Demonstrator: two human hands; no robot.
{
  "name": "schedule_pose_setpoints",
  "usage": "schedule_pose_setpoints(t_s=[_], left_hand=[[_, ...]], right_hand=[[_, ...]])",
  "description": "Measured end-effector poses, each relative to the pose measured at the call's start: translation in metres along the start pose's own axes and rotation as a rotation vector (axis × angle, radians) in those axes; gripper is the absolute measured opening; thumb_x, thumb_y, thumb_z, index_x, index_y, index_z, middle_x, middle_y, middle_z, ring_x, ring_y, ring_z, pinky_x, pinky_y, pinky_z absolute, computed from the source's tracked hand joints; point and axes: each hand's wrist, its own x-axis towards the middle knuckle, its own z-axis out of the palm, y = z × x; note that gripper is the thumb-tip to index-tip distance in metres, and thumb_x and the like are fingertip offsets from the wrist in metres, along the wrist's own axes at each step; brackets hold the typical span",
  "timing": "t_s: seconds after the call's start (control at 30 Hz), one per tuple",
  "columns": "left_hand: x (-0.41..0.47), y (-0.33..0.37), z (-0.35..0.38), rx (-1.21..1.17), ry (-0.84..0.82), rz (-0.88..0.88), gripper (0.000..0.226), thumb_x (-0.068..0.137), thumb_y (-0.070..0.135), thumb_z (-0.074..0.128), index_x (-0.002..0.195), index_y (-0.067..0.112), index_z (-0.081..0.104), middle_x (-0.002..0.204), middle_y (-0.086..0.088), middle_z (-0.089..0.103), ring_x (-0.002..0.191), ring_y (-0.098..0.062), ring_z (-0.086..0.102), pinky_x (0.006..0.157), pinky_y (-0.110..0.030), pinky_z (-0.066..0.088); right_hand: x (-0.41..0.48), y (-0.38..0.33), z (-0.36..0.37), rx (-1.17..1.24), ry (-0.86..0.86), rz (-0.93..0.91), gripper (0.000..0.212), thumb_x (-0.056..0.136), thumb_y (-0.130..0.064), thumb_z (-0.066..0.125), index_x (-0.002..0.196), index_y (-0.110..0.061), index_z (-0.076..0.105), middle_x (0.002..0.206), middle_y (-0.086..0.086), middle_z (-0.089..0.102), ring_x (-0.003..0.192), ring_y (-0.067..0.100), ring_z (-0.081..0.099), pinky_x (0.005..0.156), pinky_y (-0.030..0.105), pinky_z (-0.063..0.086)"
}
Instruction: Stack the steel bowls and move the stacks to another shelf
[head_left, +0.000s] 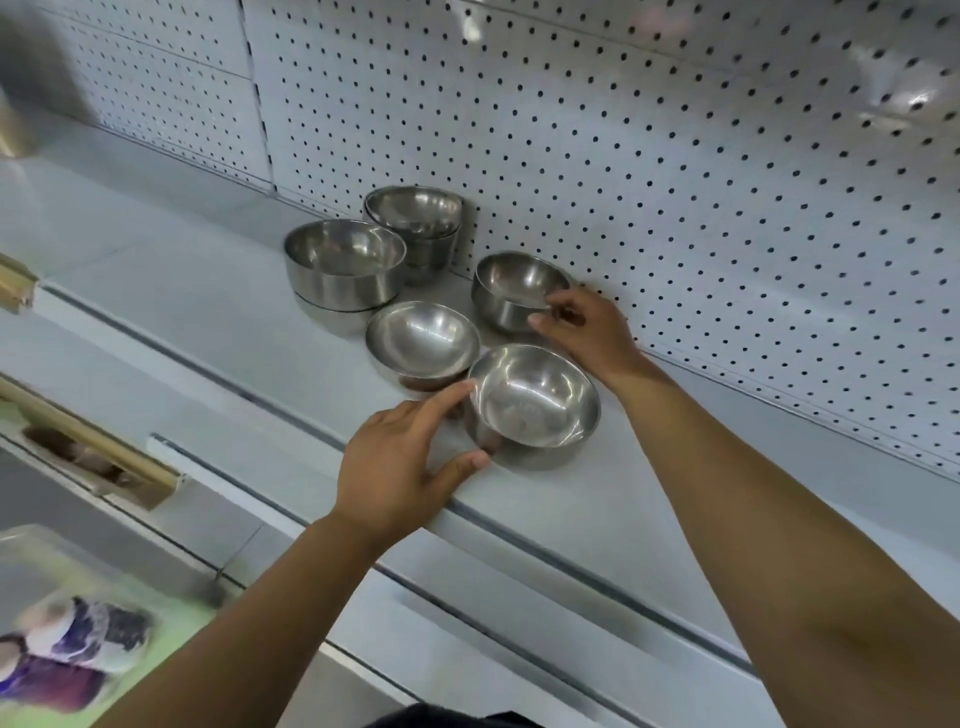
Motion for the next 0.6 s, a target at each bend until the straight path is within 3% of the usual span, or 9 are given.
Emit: schedule_pose_setpoints(t_s=[0.1, 0.3, 0.43, 0.6], left_hand=[[0.000, -0.001, 0.002, 0.019, 0.002, 0.003, 0.066, 0.092, 0.069, 0.050, 0.149, 0.035, 0.042, 0.119, 0.009, 0.070, 0.104, -0.016, 0.065, 0.086, -0.026, 0.046], [-0.001, 0.001, 0.001, 0.027, -0.011, -0.015, 0.068, 0.093, 0.072, 0.046, 0.149, 0.034, 0.041, 0.123, 0.007, 0.070, 0.107, -0.019, 0.066, 0.091, -0.030, 0.050], [0.001, 0.002, 0.000, 0.041, -0.020, -0.017, 0.070, 0.092, 0.074, 0.043, 0.150, 0.034, 0.041, 0.124, 0.007, 0.070, 0.107, -0.019, 0.066, 0.091, -0.028, 0.047], [-0.001, 0.002, 0.000, 0.026, -0.030, -0.008, 0.072, 0.093, 0.073, 0.041, 0.152, 0.032, 0.035, 0.125, 0.004, 0.069, 0.108, -0.021, 0.067, 0.093, -0.034, 0.051]], right_hand=[[0.002, 0.003, 0.004, 0.078, 0.037, 0.002, 0.037, 0.081, -0.031, 0.088, 0.109, -0.012, 0.073, 0.112, -0.002, 0.069, 0.102, 0.013, 0.063, 0.081, 0.013, 0.043], [-0.005, -0.007, 0.003, 0.276, 0.123, 0.010, 0.018, 0.083, -0.021, 0.087, 0.093, -0.021, 0.071, 0.097, -0.004, 0.075, 0.091, 0.011, 0.071, 0.080, 0.020, 0.051], [-0.028, -0.030, -0.005, 0.436, 0.181, 0.031, 0.019, 0.085, -0.019, 0.084, 0.098, -0.021, 0.071, 0.109, 0.007, 0.076, 0.099, 0.013, 0.072, 0.082, 0.018, 0.055], [-0.077, -0.052, -0.022, 0.544, 0.169, -0.004, 0.020, 0.087, -0.013, 0.081, 0.103, -0.022, 0.071, 0.100, -0.007, 0.078, 0.094, 0.000, 0.073, 0.081, 0.013, 0.052]])
